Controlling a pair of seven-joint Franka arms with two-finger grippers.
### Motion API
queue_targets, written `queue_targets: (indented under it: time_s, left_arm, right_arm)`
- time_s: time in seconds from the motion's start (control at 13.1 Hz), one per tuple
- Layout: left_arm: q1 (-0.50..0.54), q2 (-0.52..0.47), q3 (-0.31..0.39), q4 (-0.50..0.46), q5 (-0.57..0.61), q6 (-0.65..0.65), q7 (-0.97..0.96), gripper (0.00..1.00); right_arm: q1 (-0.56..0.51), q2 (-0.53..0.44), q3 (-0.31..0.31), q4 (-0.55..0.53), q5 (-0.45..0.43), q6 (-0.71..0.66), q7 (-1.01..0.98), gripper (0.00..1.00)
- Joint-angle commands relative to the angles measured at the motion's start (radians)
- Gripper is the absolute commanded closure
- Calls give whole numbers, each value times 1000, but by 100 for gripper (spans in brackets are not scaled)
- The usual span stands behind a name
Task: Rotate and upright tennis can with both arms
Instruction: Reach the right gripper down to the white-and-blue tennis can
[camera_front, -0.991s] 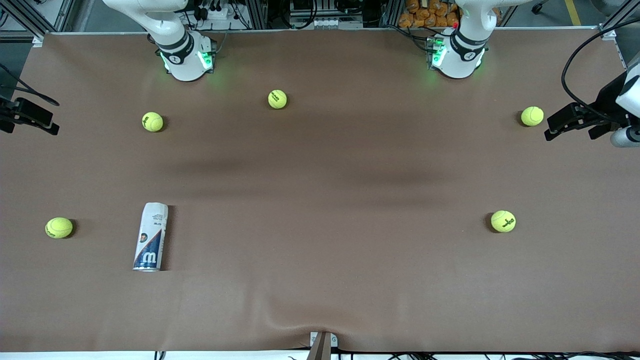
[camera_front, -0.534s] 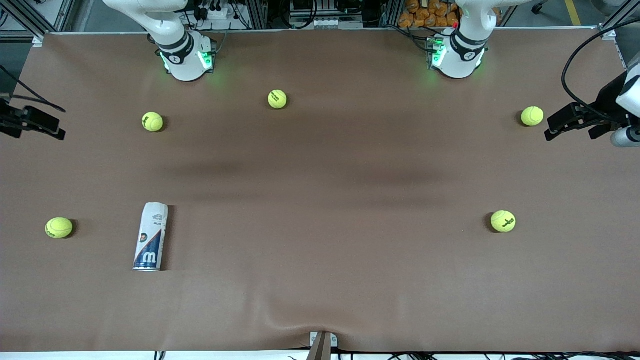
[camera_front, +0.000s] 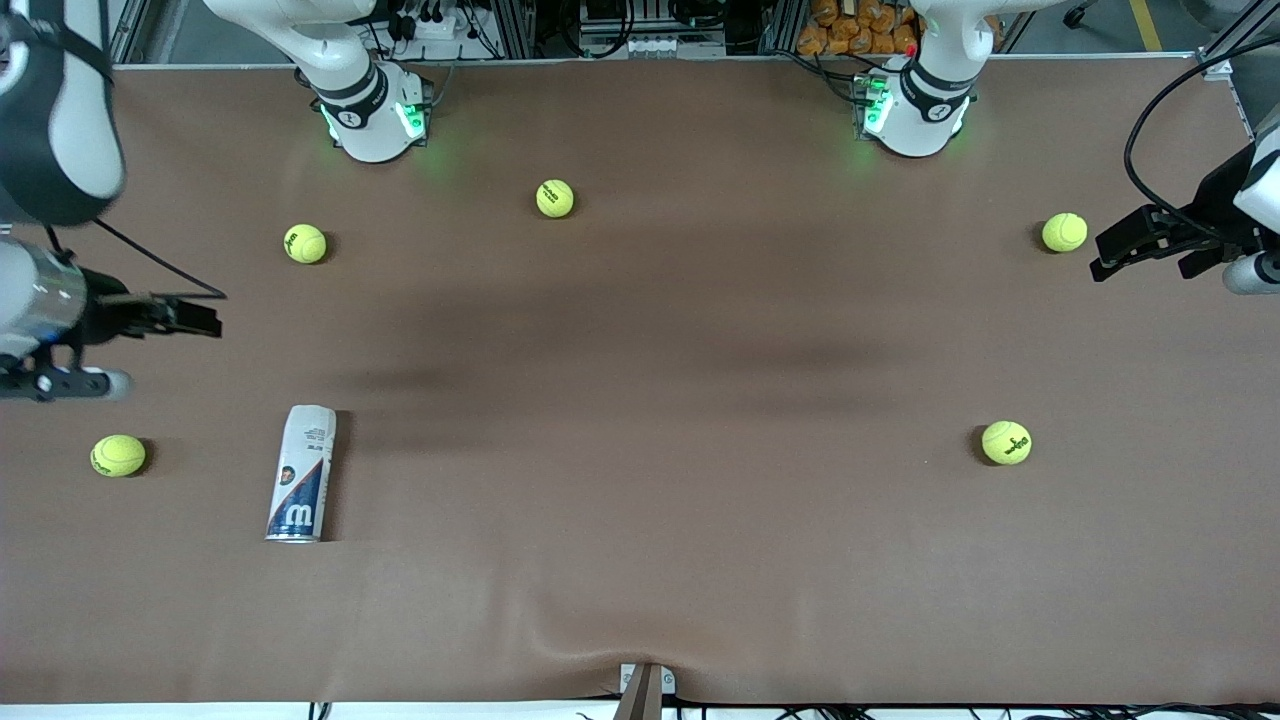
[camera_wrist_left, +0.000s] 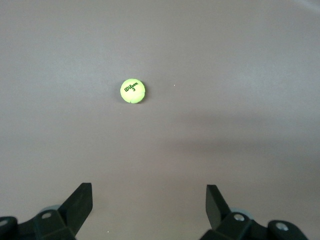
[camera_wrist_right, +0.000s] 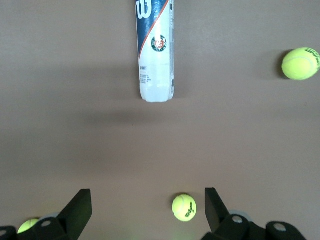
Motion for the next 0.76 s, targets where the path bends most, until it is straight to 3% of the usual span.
queue_targets:
  time_s: [0.0, 0.69]
  left_arm:
    - [13, -6, -11, 4, 19, -8, 11, 0]
    - [13, -6, -11, 6, 19, -8, 11, 0]
  right_arm:
    - [8, 73, -3, 14, -8, 48, -7, 0]
    - [45, 364, -5, 14, -11, 485, -10, 0]
